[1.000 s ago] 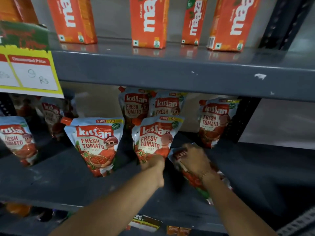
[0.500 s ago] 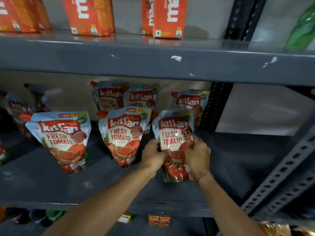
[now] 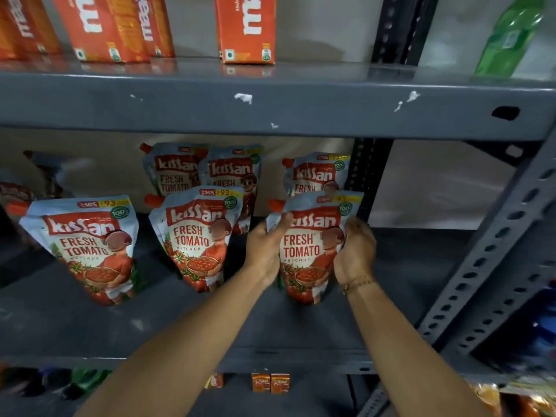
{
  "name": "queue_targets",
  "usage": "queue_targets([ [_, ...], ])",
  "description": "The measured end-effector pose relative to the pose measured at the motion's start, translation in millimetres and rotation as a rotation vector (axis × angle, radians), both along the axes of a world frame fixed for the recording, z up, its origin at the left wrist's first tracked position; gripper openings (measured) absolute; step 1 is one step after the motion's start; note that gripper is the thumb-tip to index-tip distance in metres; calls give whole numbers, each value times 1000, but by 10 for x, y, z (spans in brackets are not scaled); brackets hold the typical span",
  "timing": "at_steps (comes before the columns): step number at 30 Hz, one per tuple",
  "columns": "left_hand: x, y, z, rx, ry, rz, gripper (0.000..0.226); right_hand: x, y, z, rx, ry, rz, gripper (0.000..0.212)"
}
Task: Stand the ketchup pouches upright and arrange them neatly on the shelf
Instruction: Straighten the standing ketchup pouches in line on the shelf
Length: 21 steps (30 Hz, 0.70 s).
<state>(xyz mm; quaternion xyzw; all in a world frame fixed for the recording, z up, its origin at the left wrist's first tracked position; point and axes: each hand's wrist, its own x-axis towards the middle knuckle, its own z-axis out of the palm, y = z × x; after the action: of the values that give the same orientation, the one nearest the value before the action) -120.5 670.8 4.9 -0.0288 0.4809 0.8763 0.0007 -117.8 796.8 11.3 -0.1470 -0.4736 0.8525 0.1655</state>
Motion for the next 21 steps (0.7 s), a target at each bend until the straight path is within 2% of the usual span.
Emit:
queue_targets([
  [4,-84,116,22,62,-6,-39,9,-6,88,58,-51,31,-61,26],
  [10,-100,204,5,-5,25,-120,9,69,128,27,-41,55,-148,25],
  [12,-86,117,-14,-72,32,-86,7,143,11,-10,-24,38,-176,20],
  [15,31,-22,-84,-308,95,-68,14,254,-158,-285,-66,-177,-252,30],
  [16,113,-75,-141,-401,90,-3,17,270,-246,-435,-32,-287,-274,38],
  [17,191,-186,-226,-481,62,149,17,299,-387,-543,96,-393,-324,46],
  [18,255,-277,-332,-539,10,337,19,343,-502,-637,213,-412,-385,44],
  [19,304,-412,-431,-552,-69,548,26,376,-667,-672,253,-288,-405,29],
  [20,328,-575,-508,-505,-150,728,32,410,-842,-674,268,-120,-321,12],
  [21,325,-746,-537,-467,-232,859,36,450,-1030,-609,303,23,-193,7],
])
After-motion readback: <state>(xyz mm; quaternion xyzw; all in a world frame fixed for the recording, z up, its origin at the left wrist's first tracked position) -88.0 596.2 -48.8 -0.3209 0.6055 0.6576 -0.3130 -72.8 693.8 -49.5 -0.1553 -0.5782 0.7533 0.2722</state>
